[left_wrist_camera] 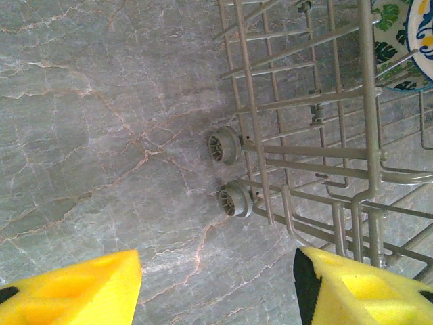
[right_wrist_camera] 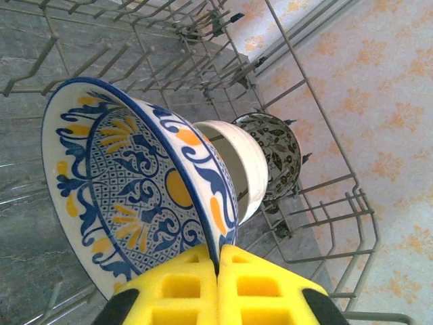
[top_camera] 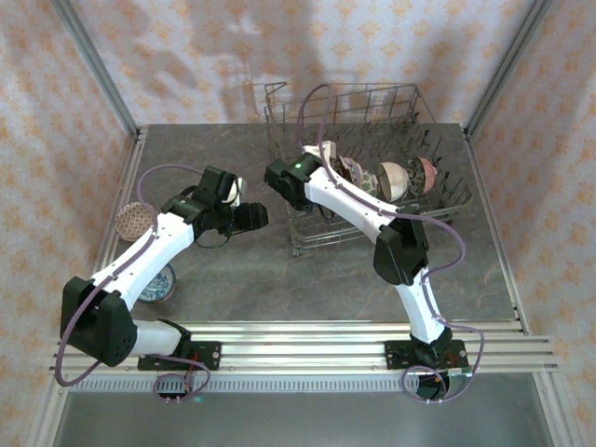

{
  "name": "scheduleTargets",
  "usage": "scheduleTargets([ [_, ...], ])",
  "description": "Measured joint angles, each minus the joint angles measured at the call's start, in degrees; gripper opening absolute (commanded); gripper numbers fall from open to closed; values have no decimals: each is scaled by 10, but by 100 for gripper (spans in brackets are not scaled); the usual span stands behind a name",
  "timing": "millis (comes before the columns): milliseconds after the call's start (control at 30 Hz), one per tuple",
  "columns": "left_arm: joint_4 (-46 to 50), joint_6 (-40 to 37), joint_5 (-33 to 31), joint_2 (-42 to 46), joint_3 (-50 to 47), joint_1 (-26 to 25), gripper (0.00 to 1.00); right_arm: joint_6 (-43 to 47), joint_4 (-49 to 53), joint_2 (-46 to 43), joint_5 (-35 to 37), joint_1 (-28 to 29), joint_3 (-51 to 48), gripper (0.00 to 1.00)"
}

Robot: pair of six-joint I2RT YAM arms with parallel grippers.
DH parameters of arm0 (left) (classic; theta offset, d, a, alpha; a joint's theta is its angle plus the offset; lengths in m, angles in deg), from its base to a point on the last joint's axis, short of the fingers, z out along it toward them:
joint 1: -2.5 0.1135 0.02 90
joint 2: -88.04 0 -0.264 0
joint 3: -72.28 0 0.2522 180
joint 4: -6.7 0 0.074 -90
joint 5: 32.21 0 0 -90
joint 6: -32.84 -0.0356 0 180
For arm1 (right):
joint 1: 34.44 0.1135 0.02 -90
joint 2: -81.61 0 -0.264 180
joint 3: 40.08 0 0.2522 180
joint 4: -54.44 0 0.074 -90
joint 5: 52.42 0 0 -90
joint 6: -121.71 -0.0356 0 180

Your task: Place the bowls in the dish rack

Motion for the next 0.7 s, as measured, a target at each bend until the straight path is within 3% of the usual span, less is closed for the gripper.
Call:
scheduleTargets([
  [700, 2, 2, 0, 10, 0, 0, 62, 10, -13, 10, -42, -6, 28, 0],
])
